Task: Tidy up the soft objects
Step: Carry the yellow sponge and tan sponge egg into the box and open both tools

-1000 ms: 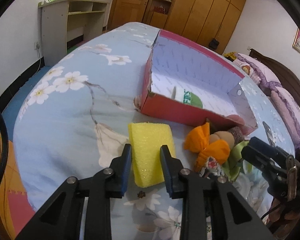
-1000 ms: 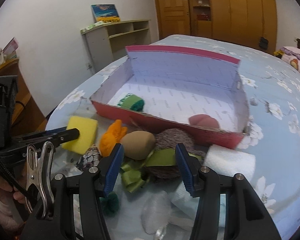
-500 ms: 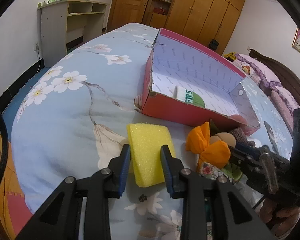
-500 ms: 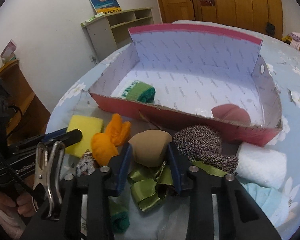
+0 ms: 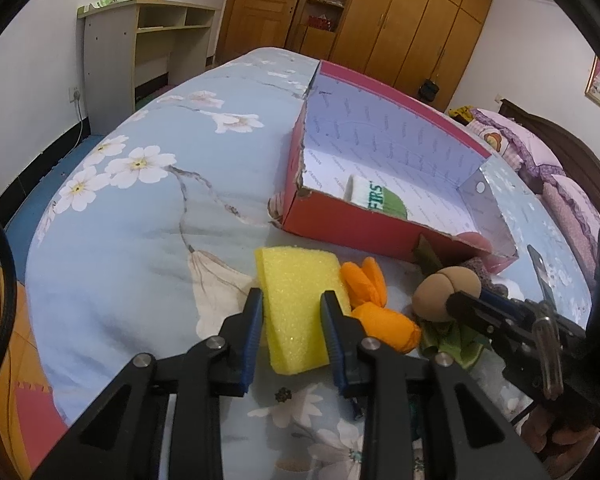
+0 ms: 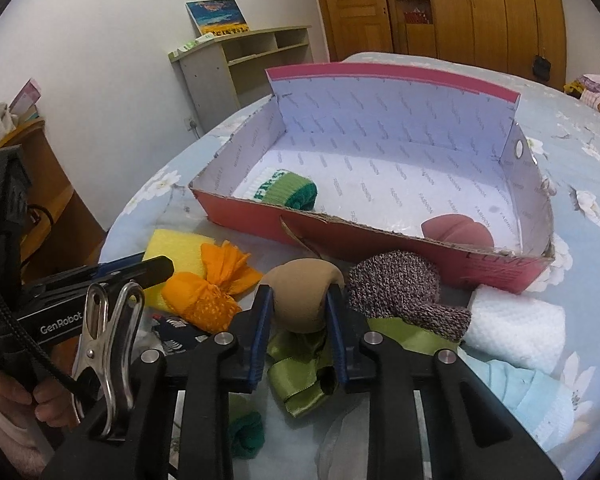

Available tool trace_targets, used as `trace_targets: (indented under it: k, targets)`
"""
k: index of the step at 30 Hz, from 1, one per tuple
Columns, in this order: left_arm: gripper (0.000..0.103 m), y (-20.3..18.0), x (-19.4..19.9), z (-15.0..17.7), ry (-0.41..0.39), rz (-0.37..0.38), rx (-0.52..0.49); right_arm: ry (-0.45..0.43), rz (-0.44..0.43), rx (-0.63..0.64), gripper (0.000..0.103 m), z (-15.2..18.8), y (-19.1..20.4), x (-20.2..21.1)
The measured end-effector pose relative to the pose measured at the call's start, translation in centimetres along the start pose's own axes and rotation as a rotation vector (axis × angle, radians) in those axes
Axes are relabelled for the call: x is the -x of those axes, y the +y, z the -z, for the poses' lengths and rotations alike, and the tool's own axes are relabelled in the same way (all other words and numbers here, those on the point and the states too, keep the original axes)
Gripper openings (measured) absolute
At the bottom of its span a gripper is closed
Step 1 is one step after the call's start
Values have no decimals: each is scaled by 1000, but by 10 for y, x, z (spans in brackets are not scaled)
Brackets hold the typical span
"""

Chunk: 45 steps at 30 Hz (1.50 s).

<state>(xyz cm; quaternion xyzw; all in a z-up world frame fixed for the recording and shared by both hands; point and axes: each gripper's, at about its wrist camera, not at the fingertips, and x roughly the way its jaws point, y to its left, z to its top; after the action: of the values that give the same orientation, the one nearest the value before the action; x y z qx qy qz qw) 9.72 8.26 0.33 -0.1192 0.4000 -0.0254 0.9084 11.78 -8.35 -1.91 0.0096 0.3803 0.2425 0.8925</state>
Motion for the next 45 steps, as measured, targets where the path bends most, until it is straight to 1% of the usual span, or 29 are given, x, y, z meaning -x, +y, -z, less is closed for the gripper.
trace_targets:
  k: [12,23,34,45]
  targets:
    - [29,-6,24,-5,-53,-21,-12,-56,-3,-9,27,1,-3,24]
    - [29,-21,40,-18,-100,-19,-44,-112,6,-23,27,-4,-11,46]
    - [29,-36,48,-42,-151,2,-76,-153,42,-45,27,-17,-28,57]
    - [29,-59,41,-75,-199,25,-125,-179,75,-61,27,-32,-45,57]
